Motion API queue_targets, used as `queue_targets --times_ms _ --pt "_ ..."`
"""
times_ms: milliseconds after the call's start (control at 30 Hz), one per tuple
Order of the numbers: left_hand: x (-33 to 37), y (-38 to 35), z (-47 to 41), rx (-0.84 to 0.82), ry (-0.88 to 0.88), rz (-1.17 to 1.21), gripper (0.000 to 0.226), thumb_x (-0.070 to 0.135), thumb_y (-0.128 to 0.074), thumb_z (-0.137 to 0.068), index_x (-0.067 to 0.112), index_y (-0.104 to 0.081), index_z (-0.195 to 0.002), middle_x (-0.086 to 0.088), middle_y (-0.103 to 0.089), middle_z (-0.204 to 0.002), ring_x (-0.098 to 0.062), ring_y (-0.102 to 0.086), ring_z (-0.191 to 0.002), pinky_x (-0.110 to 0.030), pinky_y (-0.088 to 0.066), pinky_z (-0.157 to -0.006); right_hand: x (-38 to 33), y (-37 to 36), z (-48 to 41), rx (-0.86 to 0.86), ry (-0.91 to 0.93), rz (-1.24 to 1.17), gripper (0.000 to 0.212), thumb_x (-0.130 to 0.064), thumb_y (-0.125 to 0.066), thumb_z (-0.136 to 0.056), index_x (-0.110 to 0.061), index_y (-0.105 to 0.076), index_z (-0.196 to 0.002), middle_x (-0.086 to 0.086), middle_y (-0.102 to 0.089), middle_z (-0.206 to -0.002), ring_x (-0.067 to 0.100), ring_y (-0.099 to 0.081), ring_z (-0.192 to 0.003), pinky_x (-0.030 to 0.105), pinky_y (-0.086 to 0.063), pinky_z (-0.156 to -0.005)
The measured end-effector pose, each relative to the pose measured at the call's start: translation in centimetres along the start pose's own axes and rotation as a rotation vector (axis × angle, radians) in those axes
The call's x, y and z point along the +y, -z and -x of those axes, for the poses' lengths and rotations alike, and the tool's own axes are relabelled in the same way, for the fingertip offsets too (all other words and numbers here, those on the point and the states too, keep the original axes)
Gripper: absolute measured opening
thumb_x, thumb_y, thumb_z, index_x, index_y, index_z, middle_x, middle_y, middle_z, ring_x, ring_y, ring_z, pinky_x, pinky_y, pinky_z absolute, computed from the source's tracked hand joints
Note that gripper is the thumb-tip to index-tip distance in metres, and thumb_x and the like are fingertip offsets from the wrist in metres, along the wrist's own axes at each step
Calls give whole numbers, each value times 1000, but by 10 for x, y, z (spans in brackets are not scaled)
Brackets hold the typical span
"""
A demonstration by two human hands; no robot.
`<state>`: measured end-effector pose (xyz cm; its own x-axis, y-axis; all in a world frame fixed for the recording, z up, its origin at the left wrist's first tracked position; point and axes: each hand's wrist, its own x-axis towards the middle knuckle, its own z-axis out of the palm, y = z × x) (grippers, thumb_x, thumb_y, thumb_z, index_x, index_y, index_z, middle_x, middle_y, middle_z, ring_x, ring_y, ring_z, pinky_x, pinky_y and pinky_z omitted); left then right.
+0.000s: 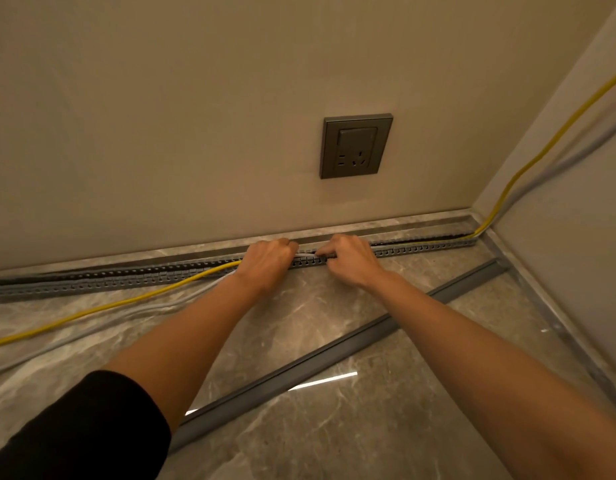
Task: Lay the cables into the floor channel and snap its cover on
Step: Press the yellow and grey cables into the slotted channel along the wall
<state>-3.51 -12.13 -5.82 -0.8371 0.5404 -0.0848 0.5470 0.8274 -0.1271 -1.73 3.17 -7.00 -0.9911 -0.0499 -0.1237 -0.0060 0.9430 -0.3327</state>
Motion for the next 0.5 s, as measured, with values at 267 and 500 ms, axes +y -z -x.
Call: queue_targets --times_ms 267,500 --pt "7 -12 -1 41 -5 16 29 8 -38 -97 5 -55 -120 -14 -55 -127 -29 -44 -121 -36 -33 -97 -7 -7 -1 8 38 124 30 -17 -57 -92 -17 -65 -121 14 -56 -122 33 -56 -113 37 -45 -93" --pt "17 -2 -4 -37 69 18 28 -1 -40 -95 -1 -52 -120 -18 -53 -128 -33 -48 -120 -38 -40 -97 -2 -10 3 48 18 103 39 2 -52 -90 -11 -60 -126 13 -57 -128 31 -53 -119 37 -42 -100"
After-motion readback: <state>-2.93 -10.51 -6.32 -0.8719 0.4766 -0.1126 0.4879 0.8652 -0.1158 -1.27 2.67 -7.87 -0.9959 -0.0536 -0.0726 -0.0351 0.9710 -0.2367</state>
